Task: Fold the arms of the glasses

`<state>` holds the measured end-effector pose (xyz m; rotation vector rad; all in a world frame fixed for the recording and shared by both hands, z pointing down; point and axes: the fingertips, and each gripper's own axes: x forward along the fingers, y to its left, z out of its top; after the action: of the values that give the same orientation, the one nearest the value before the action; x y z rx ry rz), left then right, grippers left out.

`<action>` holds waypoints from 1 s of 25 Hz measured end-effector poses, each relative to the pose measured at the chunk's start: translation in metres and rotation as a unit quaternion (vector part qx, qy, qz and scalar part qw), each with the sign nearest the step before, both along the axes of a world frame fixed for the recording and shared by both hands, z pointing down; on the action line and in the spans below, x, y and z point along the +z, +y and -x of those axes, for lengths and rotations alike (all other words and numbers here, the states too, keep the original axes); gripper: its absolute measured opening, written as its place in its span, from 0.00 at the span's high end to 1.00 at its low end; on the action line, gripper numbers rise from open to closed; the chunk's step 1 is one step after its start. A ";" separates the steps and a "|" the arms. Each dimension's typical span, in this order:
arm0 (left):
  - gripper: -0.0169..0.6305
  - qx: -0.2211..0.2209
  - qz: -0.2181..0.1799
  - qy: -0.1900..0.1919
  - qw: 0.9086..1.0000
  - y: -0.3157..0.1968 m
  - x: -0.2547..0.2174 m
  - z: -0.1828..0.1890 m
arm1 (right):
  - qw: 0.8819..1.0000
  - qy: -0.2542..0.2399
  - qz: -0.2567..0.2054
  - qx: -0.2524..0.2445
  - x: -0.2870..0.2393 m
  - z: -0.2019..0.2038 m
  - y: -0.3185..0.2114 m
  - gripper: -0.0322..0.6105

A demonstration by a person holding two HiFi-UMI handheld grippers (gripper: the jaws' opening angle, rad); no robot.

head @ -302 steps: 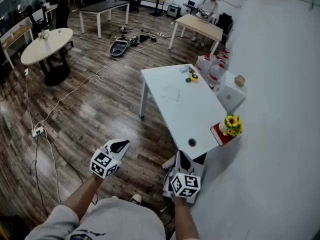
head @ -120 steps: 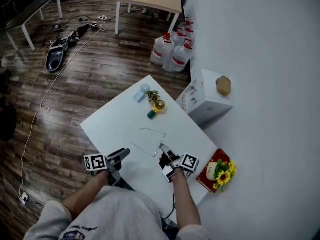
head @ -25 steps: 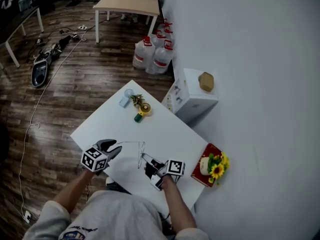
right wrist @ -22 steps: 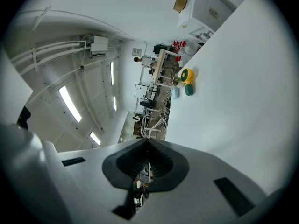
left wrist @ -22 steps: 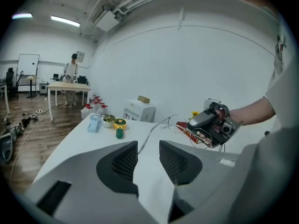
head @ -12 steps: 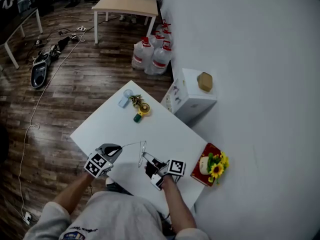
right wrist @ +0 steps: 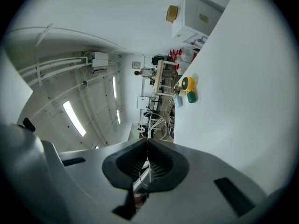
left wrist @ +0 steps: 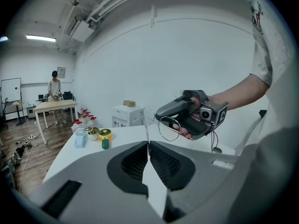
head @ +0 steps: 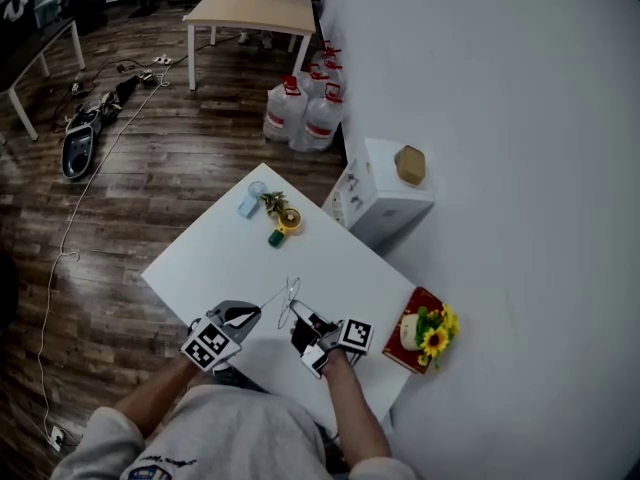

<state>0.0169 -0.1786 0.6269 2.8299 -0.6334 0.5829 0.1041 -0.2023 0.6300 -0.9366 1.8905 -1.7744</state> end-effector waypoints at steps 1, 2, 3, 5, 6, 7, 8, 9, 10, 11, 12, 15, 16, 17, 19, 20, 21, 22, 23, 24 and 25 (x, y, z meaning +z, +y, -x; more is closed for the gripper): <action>0.95 0.005 0.002 0.002 1.000 0.002 -0.001 -0.002 | 1.000 -0.003 -0.001 0.002 0.000 0.000 -0.001 0.94; 0.95 0.011 0.003 0.003 1.000 0.005 -0.001 -0.005 | 1.000 -0.005 -0.001 0.005 -0.001 0.001 -0.001 0.94; 0.95 0.017 0.003 0.003 1.000 0.007 -0.001 -0.007 | 1.000 -0.006 -0.001 0.008 0.000 0.001 -0.002 0.94; 0.95 0.028 0.002 0.001 1.000 0.013 0.000 -0.012 | 1.000 -0.006 0.001 0.012 0.002 0.001 -0.002 0.94; 0.95 0.033 0.000 0.000 0.999 0.015 0.000 -0.014 | 1.000 -0.006 0.001 0.013 0.003 0.000 -0.002 0.94; 0.95 0.037 -0.001 -0.001 0.999 0.017 0.000 -0.016 | 1.000 -0.006 0.001 0.014 0.003 0.000 -0.001 0.94; 0.95 0.042 -0.001 -0.001 0.999 0.019 0.000 -0.018 | 1.000 -0.005 0.001 0.015 0.003 0.000 -0.001 0.94; 0.95 0.048 0.000 -0.002 0.999 0.021 -0.001 -0.020 | 1.000 -0.005 0.001 0.015 0.003 0.000 -0.001 0.94; 0.95 0.054 0.001 -0.002 0.999 0.023 -0.001 -0.022 | 1.000 -0.005 0.002 0.015 0.002 0.001 -0.001 0.94; 0.95 0.060 0.003 -0.004 0.998 0.025 0.000 -0.023 | 1.000 -0.006 0.002 0.014 0.001 0.002 -0.001 0.94; 0.94 0.067 0.004 -0.006 0.998 0.027 0.000 -0.025 | 1.000 -0.005 0.002 0.013 0.001 0.004 -0.001 0.94; 0.93 0.084 0.008 -0.012 0.996 0.034 0.002 -0.028 | 1.000 0.001 0.002 0.010 0.000 0.007 0.001 0.94; 0.93 0.090 0.009 -0.015 0.996 0.037 0.003 -0.029 | 1.000 0.002 0.004 0.009 0.001 0.008 0.003 0.94; 0.93 0.096 0.008 -0.017 0.995 0.039 0.004 -0.030 | 1.000 0.004 0.005 0.008 0.002 0.008 0.004 0.94; 0.92 0.104 0.006 -0.022 0.994 0.042 0.006 -0.031 | 1.000 0.006 0.006 0.006 0.004 0.008 0.006 0.94; 0.91 0.108 0.007 -0.023 0.994 0.044 0.007 -0.031 | 1.000 0.009 0.007 0.005 0.005 0.008 0.007 0.93; 0.91 0.111 0.009 -0.022 0.994 0.045 0.008 -0.031 | 1.000 0.014 0.008 0.003 0.007 0.007 0.008 0.94; 0.89 0.113 0.011 -0.021 0.993 0.046 0.009 -0.031 | 1.000 0.018 0.009 0.003 0.008 0.007 0.008 0.94; 0.87 0.113 0.012 -0.020 0.993 0.047 0.009 -0.029 | 1.000 0.021 0.010 0.002 0.009 0.007 0.009 0.94; 0.85 0.112 0.013 -0.018 0.993 0.047 0.008 -0.028 | 1.000 0.024 0.011 0.003 0.009 0.007 0.010 0.94; 0.84 0.111 0.014 -0.016 0.994 0.047 0.008 -0.026 | 1.000 0.026 0.011 0.003 0.009 0.007 0.010 0.94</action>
<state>0.0429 -0.1315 0.6344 2.8890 -0.3144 0.6695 0.0972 -0.1921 0.6387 -1.0056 1.9020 -1.7864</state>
